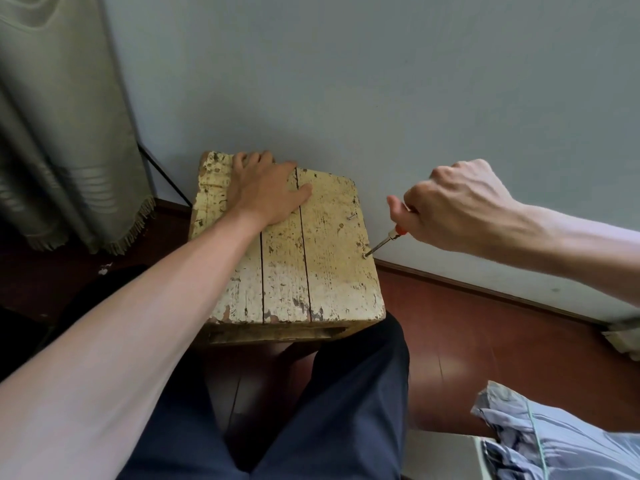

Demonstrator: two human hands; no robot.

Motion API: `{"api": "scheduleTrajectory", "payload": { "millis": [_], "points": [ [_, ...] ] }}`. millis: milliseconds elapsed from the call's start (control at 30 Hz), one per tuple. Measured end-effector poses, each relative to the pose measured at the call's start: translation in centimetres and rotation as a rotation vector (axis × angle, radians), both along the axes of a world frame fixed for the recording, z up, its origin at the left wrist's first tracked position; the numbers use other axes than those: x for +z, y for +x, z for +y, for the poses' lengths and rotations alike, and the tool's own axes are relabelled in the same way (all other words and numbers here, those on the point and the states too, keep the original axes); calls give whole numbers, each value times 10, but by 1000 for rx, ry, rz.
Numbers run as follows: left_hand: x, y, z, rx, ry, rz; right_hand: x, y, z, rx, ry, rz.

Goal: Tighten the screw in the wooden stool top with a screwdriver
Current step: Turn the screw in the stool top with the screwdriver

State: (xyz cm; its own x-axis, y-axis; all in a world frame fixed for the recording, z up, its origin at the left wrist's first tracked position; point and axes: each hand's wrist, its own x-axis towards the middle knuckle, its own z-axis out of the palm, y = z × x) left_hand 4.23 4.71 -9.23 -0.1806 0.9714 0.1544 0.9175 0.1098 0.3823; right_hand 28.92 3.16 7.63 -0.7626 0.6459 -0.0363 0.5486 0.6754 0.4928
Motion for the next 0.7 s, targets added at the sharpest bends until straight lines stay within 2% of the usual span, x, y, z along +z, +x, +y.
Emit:
{"api": "scheduleTrajectory", "payload": {
  "millis": [100,167,233,333,433,500,600,700],
  "points": [
    [1,0,-1,2,1,-3,-1,-8,-1,-212,-4,46],
    [2,1,-2,-3,-5,-1,1,-9,2,-259,-32,53],
    [4,1,-3,-6,-21,-5,4,-6,0,-214,-83,11],
    [7,2,-4,-9,-29,-8,11,1,-2,-26,-119,-110],
    [8,2,-5,-8,-21,-8,17,10,5,304,-40,-174],
    [9,2,-6,-8,-14,-9,16,13,8,436,62,-188],
    [8,1,-5,-9,-4,-10,11,10,5,412,75,-216],
    [5,1,-4,-12,-5,-11,5,4,1,240,84,-330]
  ]
}}
